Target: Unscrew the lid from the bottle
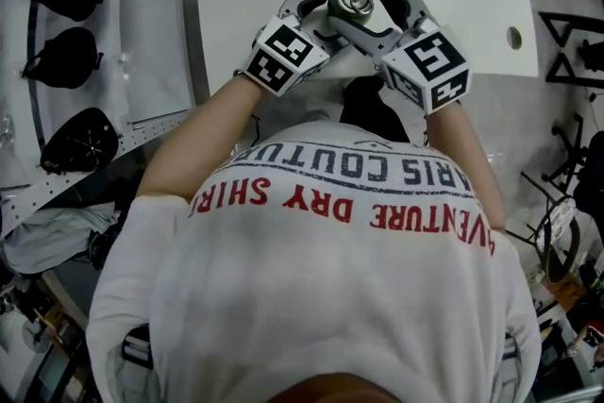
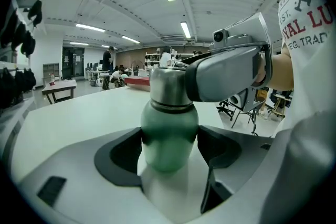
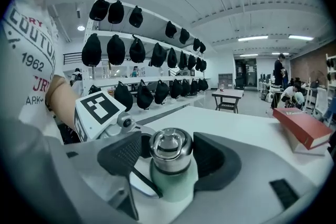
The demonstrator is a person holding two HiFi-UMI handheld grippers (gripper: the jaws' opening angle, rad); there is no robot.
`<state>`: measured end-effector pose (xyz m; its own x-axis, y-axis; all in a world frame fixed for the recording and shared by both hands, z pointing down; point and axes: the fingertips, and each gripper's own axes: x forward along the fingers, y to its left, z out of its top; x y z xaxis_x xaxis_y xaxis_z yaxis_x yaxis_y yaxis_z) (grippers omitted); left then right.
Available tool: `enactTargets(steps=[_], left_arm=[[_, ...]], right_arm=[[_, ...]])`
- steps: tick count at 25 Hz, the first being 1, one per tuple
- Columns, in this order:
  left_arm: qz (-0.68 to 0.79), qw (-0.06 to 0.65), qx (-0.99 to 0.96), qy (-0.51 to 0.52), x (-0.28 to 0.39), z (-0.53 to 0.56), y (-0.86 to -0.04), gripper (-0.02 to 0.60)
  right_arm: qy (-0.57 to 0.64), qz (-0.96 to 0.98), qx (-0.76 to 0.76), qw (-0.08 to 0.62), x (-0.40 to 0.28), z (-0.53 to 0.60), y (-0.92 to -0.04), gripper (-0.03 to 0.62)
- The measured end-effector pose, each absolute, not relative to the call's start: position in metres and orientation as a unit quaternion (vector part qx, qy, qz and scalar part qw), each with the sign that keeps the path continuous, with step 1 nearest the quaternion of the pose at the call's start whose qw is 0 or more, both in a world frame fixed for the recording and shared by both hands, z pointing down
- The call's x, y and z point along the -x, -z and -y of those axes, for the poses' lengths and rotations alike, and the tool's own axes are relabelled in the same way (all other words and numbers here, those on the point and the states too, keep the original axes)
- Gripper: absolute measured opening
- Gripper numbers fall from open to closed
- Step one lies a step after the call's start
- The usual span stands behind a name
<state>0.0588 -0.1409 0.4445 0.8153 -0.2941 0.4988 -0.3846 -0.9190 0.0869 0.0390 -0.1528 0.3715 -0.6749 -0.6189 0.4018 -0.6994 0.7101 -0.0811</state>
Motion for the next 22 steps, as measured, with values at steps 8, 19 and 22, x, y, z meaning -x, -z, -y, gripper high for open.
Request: enactTargets(steps=[8,19,22], left_arm=[[0.181,0.096,-0.945,-0.256,-0.0592,0.1404,-0.4446,0.348],[0.167,0.097,-0.94,-0.282,-0.0579,0.141,-0.4456,0.348],[0.155,0.091,-0.941,-0.287,-0.0568,0.1403,-0.4463,0.345]], right_arm=[[-0.09,0.904,-0.369,0.196,-0.0408,0.1574,-0.3743,0.267],[-0.074,0.924,-0.302,0.224,-0.0373,0.1535,-0.3762,0.264],[-0.071,0.932,-0.272,0.229,-0.0366,0.1524,-0.377,0.264]])
